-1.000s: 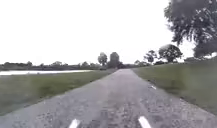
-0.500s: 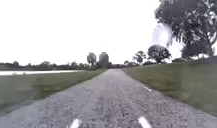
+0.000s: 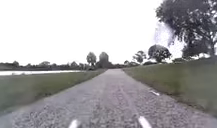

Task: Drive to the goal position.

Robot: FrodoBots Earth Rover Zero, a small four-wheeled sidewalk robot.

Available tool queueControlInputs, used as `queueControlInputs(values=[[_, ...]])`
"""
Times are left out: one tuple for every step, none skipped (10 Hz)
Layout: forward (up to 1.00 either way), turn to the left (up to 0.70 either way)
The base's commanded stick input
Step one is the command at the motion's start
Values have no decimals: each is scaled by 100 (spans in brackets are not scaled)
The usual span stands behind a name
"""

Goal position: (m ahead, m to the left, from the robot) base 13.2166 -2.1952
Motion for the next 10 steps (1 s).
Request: queueControlInputs(values=[[70, 0], [70, 0], [70, 0], [70, 0], [70, 0], [70, 0], [70, 0], [70, 0], [70, 0], [70, 0]])
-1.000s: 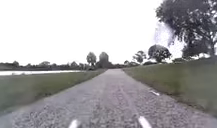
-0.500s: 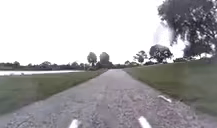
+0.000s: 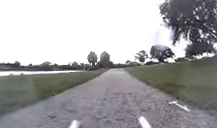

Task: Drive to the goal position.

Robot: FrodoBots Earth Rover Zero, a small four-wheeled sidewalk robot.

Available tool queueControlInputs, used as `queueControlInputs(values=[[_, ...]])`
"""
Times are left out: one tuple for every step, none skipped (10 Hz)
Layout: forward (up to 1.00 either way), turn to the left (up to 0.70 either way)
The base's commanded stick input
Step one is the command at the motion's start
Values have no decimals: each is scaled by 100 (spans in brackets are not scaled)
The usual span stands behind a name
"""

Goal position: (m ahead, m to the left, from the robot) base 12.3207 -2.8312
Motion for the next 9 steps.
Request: queueControlInputs(values=[[70, 0], [70, 0], [70, 0], [70, 0], [70, 0], [70, 0], [70, 0], [70, 0], [70, 0]])
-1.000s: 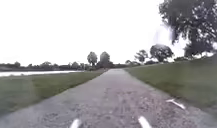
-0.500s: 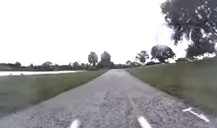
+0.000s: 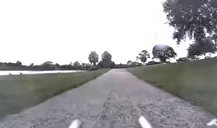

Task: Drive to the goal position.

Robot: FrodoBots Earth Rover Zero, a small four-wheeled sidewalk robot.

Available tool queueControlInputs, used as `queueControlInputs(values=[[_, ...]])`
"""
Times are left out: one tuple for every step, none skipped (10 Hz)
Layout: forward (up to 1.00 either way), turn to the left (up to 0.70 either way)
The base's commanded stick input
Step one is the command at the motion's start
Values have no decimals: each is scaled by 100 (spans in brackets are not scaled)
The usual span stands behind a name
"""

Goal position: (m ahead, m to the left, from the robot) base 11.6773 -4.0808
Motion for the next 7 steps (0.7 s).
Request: queueControlInputs(values=[[70, 0], [70, 0], [70, 0], [70, 0], [70, 0], [70, 0], [70, 0]])
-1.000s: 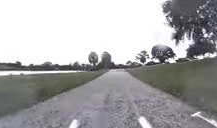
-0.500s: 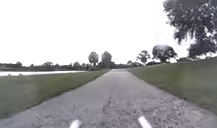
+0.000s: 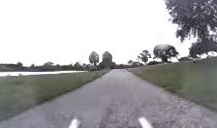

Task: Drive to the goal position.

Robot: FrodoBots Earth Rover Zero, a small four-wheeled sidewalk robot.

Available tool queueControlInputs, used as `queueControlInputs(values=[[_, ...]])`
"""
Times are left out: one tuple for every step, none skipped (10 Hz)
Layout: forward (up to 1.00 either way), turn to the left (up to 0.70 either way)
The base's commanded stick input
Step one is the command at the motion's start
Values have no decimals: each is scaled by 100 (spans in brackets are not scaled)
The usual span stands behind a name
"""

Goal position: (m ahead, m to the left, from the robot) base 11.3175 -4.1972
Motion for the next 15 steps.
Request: queueControlInputs(values=[[70, 0], [70, 0], [70, 0], [70, 0], [70, 0], [70, 0], [70, 0], [70, 0], [70, -2], [70, -9], [70, -17], [70, -24], [70, -30], [70, -35], [70, -22]])
